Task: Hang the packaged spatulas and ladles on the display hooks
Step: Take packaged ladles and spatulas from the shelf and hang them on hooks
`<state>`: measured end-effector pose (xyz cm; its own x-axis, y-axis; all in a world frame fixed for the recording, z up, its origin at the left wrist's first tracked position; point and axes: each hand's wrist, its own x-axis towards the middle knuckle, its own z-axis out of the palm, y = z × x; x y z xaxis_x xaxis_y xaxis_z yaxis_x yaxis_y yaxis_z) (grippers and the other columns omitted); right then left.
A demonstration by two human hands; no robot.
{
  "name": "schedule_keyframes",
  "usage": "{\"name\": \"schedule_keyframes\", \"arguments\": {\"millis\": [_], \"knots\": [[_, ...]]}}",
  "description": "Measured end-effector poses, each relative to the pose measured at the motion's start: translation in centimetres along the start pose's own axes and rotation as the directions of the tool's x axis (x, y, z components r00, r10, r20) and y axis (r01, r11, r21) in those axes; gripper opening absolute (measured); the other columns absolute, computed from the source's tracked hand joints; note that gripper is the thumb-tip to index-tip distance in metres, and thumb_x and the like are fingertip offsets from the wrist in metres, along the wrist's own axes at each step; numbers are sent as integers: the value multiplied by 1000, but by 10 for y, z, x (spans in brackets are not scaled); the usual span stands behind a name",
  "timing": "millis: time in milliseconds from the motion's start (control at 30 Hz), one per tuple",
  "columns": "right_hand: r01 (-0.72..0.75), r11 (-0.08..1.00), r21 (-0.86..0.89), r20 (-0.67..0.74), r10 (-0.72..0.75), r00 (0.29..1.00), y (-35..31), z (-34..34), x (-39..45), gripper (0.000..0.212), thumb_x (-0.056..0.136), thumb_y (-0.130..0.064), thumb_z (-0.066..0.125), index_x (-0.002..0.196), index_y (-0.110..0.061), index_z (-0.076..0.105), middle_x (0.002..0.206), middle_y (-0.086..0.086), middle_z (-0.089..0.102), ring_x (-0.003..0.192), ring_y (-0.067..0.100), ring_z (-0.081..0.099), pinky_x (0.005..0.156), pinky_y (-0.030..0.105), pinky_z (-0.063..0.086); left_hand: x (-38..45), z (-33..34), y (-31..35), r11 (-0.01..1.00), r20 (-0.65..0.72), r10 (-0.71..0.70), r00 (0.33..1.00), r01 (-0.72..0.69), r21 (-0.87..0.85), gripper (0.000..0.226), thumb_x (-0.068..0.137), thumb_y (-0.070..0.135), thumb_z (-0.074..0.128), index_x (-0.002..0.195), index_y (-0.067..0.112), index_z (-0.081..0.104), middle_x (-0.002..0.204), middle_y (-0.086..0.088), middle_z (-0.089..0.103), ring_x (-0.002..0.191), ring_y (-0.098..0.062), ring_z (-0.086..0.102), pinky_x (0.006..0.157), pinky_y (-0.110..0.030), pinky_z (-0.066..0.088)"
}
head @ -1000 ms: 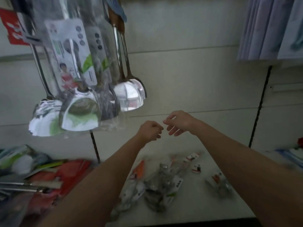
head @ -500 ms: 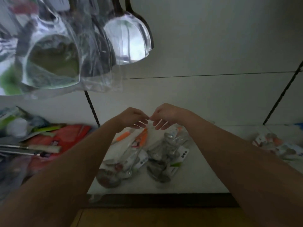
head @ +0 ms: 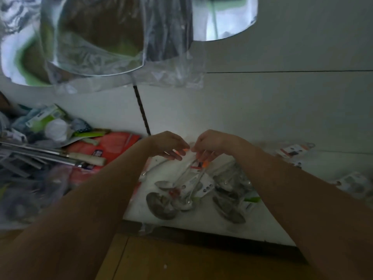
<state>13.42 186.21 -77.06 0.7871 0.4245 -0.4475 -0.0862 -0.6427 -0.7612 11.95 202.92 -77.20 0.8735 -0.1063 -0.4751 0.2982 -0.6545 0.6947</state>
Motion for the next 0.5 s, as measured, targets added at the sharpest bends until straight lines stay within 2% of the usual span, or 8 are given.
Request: {"name": "schedule_keyframes", "arguments": {"millis": [67, 133, 200, 267, 400, 500], "knots": [[5, 1000, 19, 30, -6, 1000, -3, 9, 9, 21, 89, -17, 63, 101, -1, 56, 82, 10, 62, 68, 21, 62, 73, 36, 54, -1, -6, -7, 1000, -1, -13, 1000, 13, -12, 18, 95, 15, 48, 97, 17, 66, 100, -6, 68, 86, -22, 68, 75, -26, 50], [20, 1000, 22, 67, -21, 998, -8, 19, 18, 15, 89, -16, 62, 94, -3, 57, 81, 9, 62, 68, 20, 63, 65, 30, 55, -3, -13, -16, 999, -9, -28, 1000, 27, -27, 18, 96, 14, 47, 95, 16, 65, 98, -7, 68, 83, -21, 67, 75, -27, 50], [34, 999, 28, 109, -37, 993, -15, 31, 25, 12, 90, -14, 60, 93, -4, 56, 83, 10, 62, 67, 18, 62, 57, 24, 52, -5, -21, -25, 999, -20, -48, 999, 48, -26, 18, 97, 15, 46, 102, 14, 63, 104, -11, 66, 87, -24, 66, 85, -33, 51], [54, 998, 34, 143, -59, 988, -22, 40, 32, 15, 92, -13, 59, 100, -1, 55, 87, 12, 61, 69, 19, 62, 63, 27, 50, -8, -29, -33, 997, -41, -68, 997, 67, -28, 23, 97, 16, 46, 112, 10, 61, 110, -14, 64, 97, -30, 65, 94, -37, 48], [89, 994, 59, 161, -97, 982, -35, 54, 43, 15, 91, -10, 58, 103, -1, 56, 85, 12, 61, 67, 19, 62, 65, 28, 51, -21, -41, -46, 994, -89, -98, 991, 94, -55, 30, 99, 15, 42, 123, 5, 57, 109, -12, 62, 94, -27, 64, 81, -29, 52], [99, 993, 64, 184, -109, 977, -38, 59, 48, 15, 90, -11, 60, 100, -1, 56, 81, 11, 61, 67, 20, 63, 65, 29, 52, -27, -44, -52, 992, -94, -125, 988, 122, -37, 32, 100, 17, 39, 127, 6, 54, 116, -14, 61, 108, -31, 61, 87, -32, 51]]}}
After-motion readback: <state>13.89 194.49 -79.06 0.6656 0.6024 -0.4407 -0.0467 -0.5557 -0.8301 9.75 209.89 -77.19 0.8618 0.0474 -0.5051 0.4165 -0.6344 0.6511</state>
